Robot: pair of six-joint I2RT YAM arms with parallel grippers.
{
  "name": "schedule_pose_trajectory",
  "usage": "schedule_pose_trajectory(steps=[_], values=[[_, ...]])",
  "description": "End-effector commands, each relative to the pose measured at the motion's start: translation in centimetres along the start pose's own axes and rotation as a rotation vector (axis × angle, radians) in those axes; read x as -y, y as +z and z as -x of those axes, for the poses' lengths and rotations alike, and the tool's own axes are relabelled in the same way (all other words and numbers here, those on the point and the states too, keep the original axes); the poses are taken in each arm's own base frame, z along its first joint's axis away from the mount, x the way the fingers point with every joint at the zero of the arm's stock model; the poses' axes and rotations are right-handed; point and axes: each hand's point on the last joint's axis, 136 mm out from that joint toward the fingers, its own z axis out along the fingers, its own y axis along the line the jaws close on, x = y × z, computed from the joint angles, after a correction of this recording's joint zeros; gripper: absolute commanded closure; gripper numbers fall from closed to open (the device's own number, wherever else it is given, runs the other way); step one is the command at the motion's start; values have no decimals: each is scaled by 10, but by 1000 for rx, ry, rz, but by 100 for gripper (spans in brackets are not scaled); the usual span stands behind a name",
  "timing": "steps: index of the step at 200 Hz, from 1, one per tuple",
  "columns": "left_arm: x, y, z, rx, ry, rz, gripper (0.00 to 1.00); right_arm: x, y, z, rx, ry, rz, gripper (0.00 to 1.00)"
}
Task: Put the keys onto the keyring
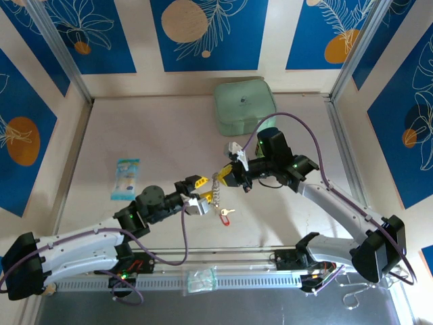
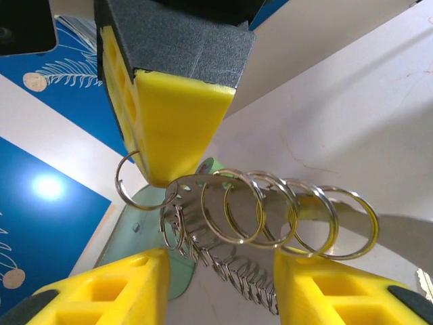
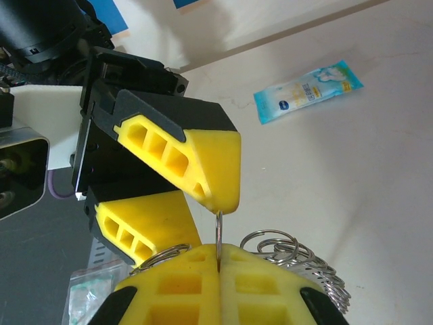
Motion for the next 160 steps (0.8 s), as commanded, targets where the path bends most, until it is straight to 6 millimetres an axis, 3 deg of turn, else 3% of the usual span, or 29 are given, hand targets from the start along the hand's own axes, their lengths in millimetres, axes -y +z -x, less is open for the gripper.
schedule_pose_trajectory(steps=[1, 160], values=[[-8, 1, 19, 56, 2, 4, 57, -10, 3, 8, 15, -29, 52, 100], [-1, -4, 23, 79, 14, -38, 61, -4, 16, 7, -25, -14, 39, 100]])
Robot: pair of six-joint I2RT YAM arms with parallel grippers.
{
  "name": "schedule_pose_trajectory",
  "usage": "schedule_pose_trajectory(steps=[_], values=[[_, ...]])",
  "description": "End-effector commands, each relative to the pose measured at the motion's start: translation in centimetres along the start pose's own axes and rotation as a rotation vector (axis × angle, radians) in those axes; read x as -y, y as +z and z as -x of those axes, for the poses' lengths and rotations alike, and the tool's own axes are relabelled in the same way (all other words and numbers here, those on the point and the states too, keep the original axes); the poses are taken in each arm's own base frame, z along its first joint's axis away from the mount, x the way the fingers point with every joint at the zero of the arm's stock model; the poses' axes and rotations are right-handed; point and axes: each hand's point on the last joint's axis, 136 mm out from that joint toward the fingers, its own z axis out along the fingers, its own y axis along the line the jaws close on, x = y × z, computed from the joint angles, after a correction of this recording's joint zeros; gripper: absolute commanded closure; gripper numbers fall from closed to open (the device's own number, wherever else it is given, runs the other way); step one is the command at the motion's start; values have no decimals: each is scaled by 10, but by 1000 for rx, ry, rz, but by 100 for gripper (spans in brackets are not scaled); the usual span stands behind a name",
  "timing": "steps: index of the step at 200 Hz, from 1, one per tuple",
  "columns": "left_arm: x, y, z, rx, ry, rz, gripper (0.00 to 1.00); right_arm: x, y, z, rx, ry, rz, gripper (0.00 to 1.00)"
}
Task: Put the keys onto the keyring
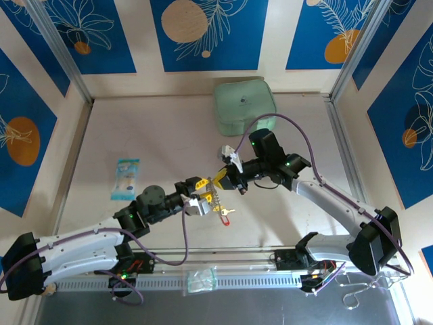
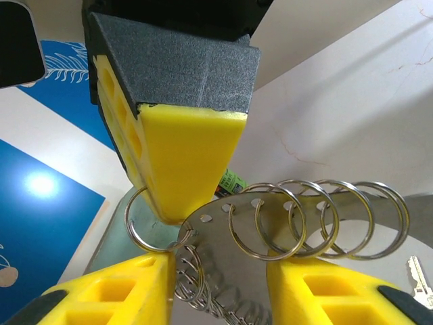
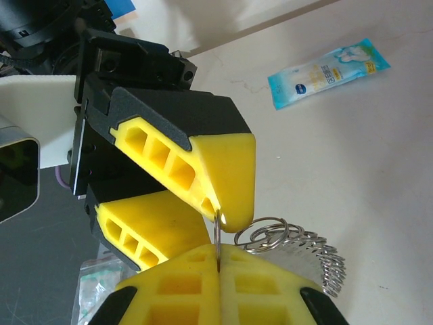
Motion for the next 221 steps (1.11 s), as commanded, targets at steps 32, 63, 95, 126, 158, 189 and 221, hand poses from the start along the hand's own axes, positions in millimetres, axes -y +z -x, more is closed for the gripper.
schedule_pose_trajectory(steps=[32, 63, 95, 126, 158, 189, 221], values=[[2, -4, 21, 67, 27, -51, 56, 5, 1, 14, 17, -4, -22, 100], [2, -5, 9, 13, 15, -40, 49, 5, -1, 17, 27, 3, -24, 100], [0, -10, 6, 5, -57, -11, 45, 5, -3, 20, 35, 1, -25, 100], [7, -12, 12, 45, -111, -46, 40, 7, -2, 20, 36, 12, -25, 100], [14, -10, 9, 31, -105, -87, 37, 8, -1, 21, 38, 20, -27, 100], [8, -9, 12, 40, -102, -56, 44, 8, 1, 19, 31, 31, -22, 100], [-2, -9, 16, 51, -87, -13, 52, 9, 4, 16, 21, 35, -19, 100]])
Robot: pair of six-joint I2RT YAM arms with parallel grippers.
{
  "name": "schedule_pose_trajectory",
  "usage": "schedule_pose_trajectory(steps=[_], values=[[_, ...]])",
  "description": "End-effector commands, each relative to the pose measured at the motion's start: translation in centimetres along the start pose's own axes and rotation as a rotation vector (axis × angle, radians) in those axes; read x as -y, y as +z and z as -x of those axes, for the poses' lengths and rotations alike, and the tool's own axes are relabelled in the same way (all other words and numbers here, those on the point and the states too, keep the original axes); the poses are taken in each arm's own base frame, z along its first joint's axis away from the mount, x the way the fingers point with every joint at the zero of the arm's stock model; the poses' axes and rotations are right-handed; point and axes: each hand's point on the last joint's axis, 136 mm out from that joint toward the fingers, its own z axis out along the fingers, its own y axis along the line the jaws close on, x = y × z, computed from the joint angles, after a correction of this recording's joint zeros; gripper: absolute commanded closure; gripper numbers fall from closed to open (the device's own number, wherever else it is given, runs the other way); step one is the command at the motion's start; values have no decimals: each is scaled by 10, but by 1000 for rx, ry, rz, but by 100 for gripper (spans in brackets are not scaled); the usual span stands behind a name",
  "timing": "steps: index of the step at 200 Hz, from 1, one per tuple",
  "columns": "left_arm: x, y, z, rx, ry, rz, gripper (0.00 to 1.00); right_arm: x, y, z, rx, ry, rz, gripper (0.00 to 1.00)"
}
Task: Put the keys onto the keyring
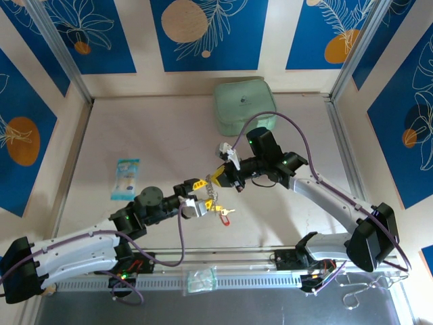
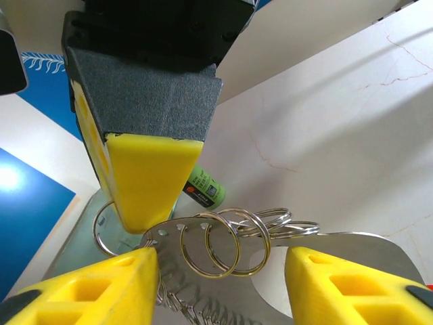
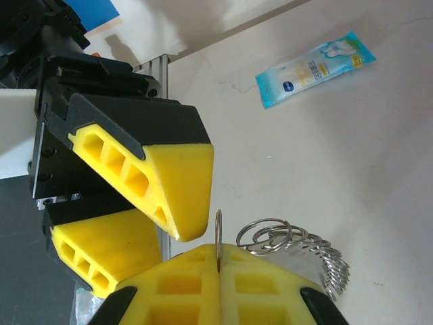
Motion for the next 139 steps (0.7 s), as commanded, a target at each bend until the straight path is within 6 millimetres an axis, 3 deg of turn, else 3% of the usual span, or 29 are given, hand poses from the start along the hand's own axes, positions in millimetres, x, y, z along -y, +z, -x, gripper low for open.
schedule_pose_trajectory(steps=[1, 139], values=[[-10, -1, 14, 44, 7, 41, 52, -4, -1, 13, 22, -16, 14, 100], [-33, -2, 16, 18, 68, 148, 71, -9, 3, 11, -1, -15, 32, 100]])
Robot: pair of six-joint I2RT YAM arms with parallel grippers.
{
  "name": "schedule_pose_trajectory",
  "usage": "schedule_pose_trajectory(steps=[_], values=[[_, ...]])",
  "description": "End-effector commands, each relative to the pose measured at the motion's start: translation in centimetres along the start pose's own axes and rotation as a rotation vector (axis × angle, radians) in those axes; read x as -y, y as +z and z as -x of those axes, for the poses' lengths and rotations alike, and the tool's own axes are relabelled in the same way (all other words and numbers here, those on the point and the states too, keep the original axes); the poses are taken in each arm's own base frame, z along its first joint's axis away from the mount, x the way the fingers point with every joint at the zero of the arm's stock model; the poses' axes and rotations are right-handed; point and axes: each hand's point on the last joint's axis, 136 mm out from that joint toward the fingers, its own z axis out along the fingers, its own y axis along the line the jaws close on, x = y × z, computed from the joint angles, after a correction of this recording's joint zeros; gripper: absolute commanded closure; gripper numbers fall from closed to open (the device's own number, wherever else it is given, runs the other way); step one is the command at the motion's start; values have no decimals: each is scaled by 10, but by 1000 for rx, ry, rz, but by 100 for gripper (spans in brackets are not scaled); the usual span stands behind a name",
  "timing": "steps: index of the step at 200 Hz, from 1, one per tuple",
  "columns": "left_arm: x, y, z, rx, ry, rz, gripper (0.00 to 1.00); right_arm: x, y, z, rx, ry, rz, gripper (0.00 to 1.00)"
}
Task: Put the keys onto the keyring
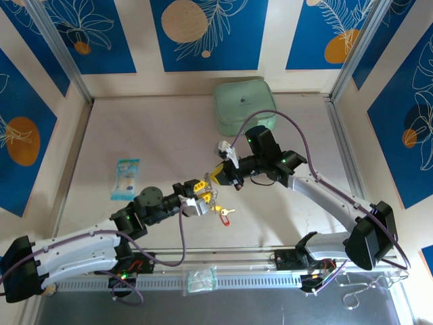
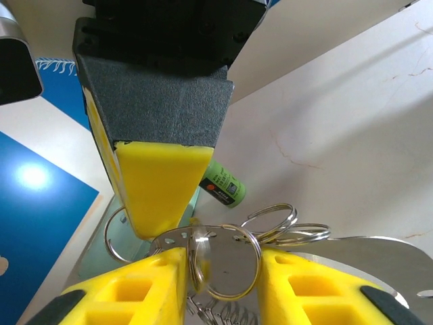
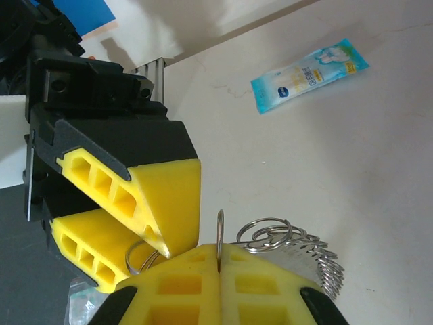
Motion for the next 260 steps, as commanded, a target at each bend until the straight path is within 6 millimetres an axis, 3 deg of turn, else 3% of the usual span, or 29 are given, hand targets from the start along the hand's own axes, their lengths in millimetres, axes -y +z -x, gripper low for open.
schedule_pose_trajectory(steps=[1, 97, 189, 260], values=[[-24, -2, 16, 33, 25, 91, 71, -11, 0, 6, -2, -5, 40, 100], [-28, -4, 12, -4, 35, 106, 70, -14, 1, 2, -21, -10, 50, 100], [-4, 1, 11, -11, 50, -38, 75, -16, 2, 4, -23, -15, 57, 100], [-5, -10, 6, -46, 41, -42, 60, -9, 1, 5, -20, -13, 23, 100]])
